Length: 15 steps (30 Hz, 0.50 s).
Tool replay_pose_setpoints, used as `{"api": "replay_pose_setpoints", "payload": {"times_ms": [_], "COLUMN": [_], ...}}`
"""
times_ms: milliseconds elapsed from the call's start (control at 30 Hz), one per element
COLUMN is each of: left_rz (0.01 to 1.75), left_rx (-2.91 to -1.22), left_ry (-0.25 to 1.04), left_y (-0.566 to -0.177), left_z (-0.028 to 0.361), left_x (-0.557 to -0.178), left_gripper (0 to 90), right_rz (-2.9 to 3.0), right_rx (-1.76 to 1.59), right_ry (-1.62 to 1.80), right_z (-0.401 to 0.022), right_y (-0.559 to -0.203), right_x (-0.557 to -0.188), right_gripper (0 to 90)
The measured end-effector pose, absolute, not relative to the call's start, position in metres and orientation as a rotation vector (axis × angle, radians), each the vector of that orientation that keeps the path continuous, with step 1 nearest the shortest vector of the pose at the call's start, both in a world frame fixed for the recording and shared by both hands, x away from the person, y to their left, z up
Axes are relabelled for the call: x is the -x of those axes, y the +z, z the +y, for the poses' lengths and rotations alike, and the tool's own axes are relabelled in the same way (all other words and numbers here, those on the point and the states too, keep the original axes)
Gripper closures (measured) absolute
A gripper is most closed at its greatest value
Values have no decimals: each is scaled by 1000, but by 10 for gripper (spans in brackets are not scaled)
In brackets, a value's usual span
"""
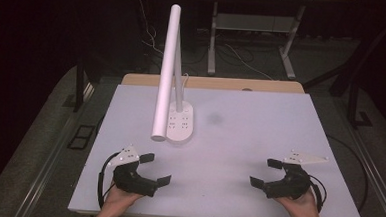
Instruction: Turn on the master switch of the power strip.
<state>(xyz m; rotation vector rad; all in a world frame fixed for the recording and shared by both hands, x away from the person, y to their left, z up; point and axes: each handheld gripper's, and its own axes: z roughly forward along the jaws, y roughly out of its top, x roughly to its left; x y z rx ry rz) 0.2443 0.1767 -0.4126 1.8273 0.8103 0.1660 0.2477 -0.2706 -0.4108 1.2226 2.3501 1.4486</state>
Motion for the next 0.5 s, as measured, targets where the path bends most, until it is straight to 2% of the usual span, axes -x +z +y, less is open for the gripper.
{"api": "replay_pose_setpoints", "payload": {"times_ms": [500], "left_rz": [808], "left_rx": [-1813], "left_ry": [167], "left_y": [-412], "left_z": [179], "left_x": [-244], "left_gripper": [0], "right_rz": [2364], "right_rx": [-1236], "right_ry": [1475], "right_z": [-272], "right_y": [-414], "right_x": [-247], "right_gripper": [0]}}
